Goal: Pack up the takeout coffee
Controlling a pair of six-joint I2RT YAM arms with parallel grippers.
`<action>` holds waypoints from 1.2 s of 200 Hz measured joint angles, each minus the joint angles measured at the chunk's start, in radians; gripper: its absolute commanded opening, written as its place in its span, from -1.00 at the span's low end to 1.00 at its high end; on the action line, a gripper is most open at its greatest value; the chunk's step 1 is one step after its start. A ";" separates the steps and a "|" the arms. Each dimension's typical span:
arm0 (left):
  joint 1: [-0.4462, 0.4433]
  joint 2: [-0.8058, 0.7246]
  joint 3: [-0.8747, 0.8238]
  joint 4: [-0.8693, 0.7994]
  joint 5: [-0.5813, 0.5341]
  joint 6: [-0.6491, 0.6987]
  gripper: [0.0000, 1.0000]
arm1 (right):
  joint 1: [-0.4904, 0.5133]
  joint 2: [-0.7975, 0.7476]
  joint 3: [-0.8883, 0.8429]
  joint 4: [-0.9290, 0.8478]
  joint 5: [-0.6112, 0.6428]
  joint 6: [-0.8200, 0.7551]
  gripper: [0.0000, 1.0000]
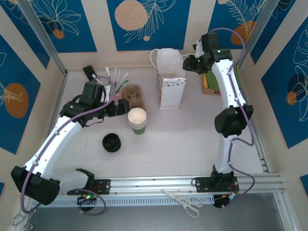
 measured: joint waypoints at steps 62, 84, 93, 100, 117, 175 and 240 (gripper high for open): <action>-0.001 -0.019 -0.016 0.000 -0.033 -0.008 1.00 | 0.103 -0.193 -0.062 -0.012 0.058 -0.011 0.82; -0.001 -0.034 -0.034 -0.002 -0.050 -0.008 1.00 | 0.182 -0.290 -0.139 -0.015 0.086 -0.006 0.98; -0.001 -0.043 -0.043 -0.003 -0.061 -0.008 1.00 | 0.217 -0.325 -0.175 -0.016 0.100 0.003 0.98; -0.001 -0.051 -0.051 -0.005 -0.069 -0.008 1.00 | 0.242 -0.350 -0.202 -0.017 0.110 0.008 0.98; -0.001 -0.073 -0.072 -0.008 -0.089 -0.008 1.00 | 0.302 -0.403 -0.269 -0.017 0.137 0.025 0.98; -0.001 -0.117 -0.109 -0.031 -0.117 -0.027 1.00 | 0.494 -0.554 -0.481 0.003 0.274 0.124 0.98; 0.000 -0.086 -0.122 -0.047 -0.141 -0.026 1.00 | 0.682 -0.562 -0.608 0.064 0.292 0.225 0.98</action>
